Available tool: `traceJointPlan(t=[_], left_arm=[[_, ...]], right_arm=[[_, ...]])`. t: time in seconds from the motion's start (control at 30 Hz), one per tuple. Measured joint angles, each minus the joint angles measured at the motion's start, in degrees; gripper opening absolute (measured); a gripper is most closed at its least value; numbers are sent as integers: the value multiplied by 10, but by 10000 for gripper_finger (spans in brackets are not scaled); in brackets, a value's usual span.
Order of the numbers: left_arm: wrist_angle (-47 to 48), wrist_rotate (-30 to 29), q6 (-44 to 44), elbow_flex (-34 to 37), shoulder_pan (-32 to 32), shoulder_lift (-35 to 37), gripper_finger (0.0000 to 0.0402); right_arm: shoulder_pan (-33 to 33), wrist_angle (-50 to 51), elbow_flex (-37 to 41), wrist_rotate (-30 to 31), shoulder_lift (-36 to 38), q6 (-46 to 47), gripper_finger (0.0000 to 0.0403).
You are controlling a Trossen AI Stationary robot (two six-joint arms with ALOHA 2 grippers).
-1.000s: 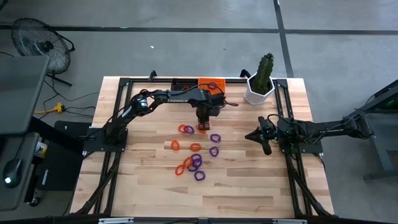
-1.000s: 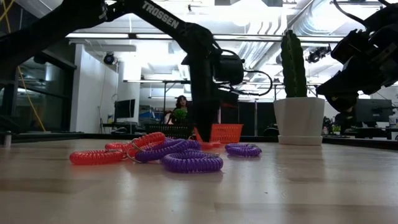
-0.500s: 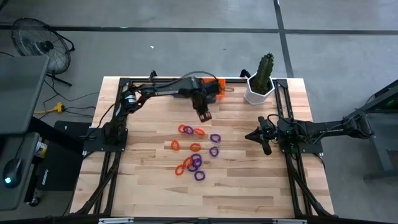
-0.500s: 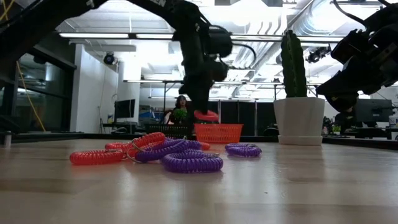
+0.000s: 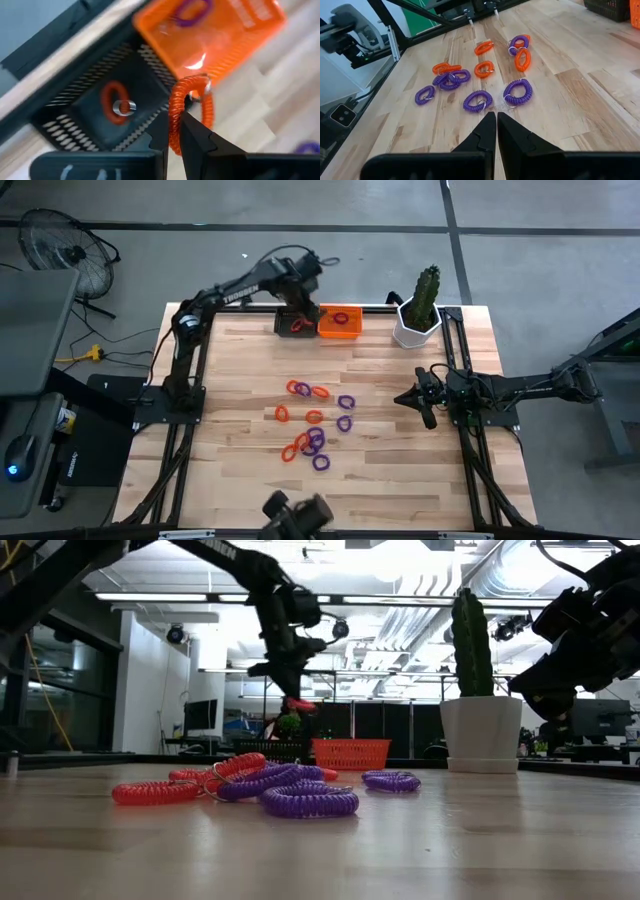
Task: Sort spring keychains into baskets
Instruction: Put the orange spring keychain into the black basket
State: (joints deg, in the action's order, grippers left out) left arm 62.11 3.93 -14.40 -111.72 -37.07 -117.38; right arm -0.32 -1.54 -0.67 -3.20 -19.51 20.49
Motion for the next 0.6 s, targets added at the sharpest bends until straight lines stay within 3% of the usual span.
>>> traceJointPlan(t=[0.2,0.6], left_arm=[[-2,-26,-24,0,-32,0,26],[31,-91,-31,1,-34,0,26]], right_arm=[[0,0,0,0,0,0,12],[0,0,0,0,0,0,12]])
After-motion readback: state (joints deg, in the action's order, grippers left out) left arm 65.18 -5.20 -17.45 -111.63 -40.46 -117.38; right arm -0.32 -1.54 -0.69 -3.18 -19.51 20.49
